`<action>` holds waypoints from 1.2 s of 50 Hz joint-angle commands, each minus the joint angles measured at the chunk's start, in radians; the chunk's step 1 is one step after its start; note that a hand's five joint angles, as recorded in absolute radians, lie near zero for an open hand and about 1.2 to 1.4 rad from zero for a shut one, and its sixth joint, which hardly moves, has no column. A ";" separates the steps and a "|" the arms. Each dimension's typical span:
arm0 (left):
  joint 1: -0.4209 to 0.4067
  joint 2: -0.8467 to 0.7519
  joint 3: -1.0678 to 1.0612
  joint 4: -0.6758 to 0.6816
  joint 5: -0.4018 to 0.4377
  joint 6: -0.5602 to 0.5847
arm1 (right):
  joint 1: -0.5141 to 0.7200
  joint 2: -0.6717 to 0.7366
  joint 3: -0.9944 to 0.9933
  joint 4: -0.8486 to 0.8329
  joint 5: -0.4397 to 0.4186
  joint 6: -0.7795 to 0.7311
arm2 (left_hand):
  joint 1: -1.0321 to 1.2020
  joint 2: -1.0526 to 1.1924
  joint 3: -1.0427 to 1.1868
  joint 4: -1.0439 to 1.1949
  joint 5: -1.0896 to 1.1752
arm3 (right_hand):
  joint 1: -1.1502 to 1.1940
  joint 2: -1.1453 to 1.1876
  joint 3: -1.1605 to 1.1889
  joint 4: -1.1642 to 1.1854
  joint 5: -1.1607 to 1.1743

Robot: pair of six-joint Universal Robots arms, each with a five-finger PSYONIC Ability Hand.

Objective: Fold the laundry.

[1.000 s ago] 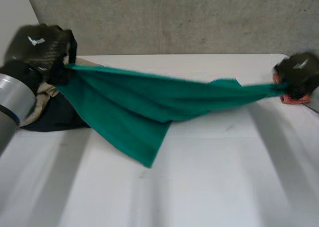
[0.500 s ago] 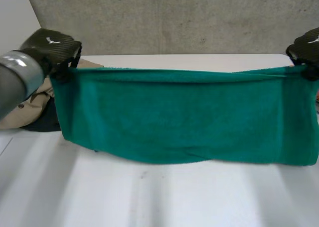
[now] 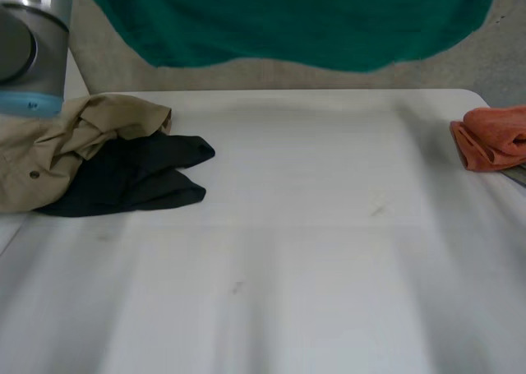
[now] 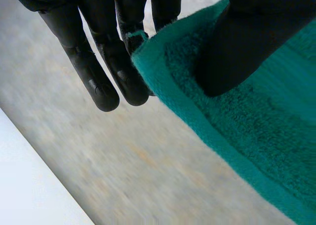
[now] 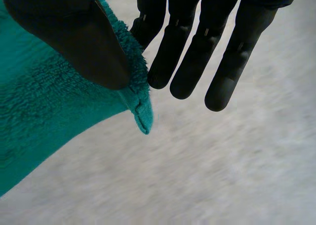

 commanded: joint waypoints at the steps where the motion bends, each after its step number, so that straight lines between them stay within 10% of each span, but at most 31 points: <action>1: 0.014 -0.019 -0.241 0.000 0.020 -0.049 | 0.028 0.098 0.071 0.163 -0.023 -0.020 | 0.228 0.195 0.201 0.193 0.240 | 0.266 0.218 0.209 0.199 0.206; 16: 0.006 0.030 -0.728 -0.109 0.045 -0.032 | 0.032 0.128 0.321 0.462 -0.018 -0.148 | 0.228 0.195 0.201 0.193 0.240 | 0.266 0.218 0.209 0.199 0.206; 26: 0.017 0.432 -1.074 -0.606 0.048 0.183 | -0.113 -0.243 0.724 0.890 -0.032 -0.463 | 0.228 0.195 0.201 0.193 0.240 | 0.266 0.218 0.209 0.199 0.206; 34: 0.095 0.611 -1.118 -0.801 0.129 0.341 | -0.218 -0.360 0.846 0.814 -0.118 -0.685 | 0.228 0.195 0.201 0.193 0.240 | 0.266 0.218 0.209 0.199 0.206; 39: 0.054 0.468 -0.978 -0.617 0.164 0.301 | -0.150 -0.187 0.699 0.679 -0.109 -0.527 | 0.228 0.195 0.201 0.193 0.240 | 0.266 0.218 0.209 0.199 0.206; 46: -0.037 0.166 -0.695 -0.456 0.005 0.237 | -0.055 0.047 0.446 0.545 -0.015 -0.377 | 0.228 0.195 0.201 0.193 0.240 | 0.266 0.218 0.209 0.199 0.206; 60: -0.104 -0.236 -0.247 -0.433 -0.133 0.265 | 0.028 0.351 0.144 0.283 0.010 -0.347 | 0.228 0.195 0.201 0.193 0.240 | 0.266 0.218 0.209 0.199 0.206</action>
